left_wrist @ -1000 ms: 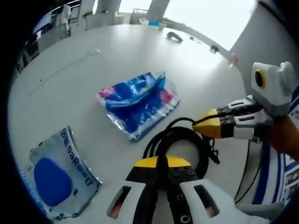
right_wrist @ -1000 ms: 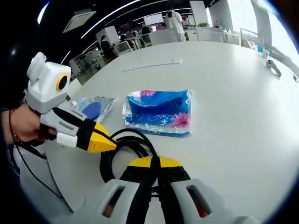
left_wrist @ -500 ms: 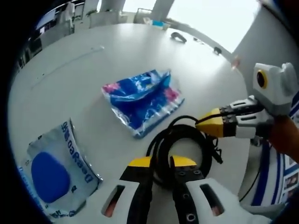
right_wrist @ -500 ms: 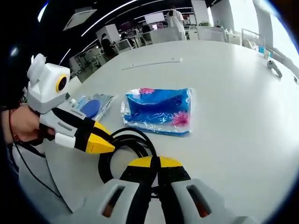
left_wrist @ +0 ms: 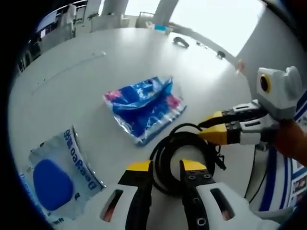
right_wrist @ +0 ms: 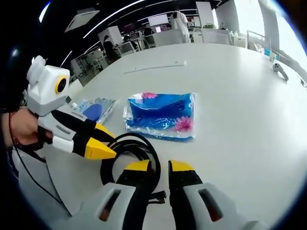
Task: Arrange the tabletop items into an orderly group along one side of the table until the central work area is clear of visible clutter.
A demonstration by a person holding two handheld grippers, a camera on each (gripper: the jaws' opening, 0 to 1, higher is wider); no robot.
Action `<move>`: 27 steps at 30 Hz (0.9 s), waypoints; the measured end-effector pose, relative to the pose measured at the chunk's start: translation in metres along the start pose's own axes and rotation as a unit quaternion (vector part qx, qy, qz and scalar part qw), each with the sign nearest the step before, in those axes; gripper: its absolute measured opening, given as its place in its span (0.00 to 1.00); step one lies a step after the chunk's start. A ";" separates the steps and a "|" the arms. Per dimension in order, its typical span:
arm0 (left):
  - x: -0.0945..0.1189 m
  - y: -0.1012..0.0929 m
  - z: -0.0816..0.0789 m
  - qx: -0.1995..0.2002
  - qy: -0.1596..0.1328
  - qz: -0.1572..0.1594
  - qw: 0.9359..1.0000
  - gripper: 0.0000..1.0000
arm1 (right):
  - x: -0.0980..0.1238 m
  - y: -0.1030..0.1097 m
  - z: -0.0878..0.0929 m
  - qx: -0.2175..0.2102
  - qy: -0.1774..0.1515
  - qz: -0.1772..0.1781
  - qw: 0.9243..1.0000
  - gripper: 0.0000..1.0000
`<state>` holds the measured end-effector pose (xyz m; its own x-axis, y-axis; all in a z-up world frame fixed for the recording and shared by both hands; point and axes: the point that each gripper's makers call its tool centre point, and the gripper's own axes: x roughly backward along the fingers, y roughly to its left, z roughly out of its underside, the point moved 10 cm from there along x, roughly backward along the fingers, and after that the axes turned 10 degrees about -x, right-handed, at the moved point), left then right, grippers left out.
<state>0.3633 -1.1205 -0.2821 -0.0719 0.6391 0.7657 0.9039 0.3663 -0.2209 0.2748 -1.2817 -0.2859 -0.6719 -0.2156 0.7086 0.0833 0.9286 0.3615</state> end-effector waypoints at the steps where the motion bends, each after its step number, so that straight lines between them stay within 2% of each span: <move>1: 0.000 0.000 0.000 -0.001 -0.002 0.000 1.000 0.20 | 0.000 0.000 -0.001 0.001 -0.001 0.000 1.000 0.14; 11: 0.007 0.001 -0.003 -0.016 -0.016 0.006 1.000 0.30 | 0.000 0.003 -0.005 0.004 -0.007 0.000 1.000 0.21; 23: 0.015 0.000 -0.007 -0.029 -0.036 0.008 0.999 0.39 | 0.006 0.005 -0.010 0.003 -0.030 0.006 1.000 0.31; 27: 0.019 0.001 -0.008 -0.035 -0.041 0.008 0.999 0.41 | 0.008 0.007 -0.012 0.005 -0.035 0.006 0.999 0.32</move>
<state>0.3658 -1.1135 -0.2626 -0.0882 0.6983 0.7104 0.9320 0.3095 -0.1885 0.2786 -1.2801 -0.2703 -0.7214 -0.1837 0.6677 0.0836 0.9340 0.3473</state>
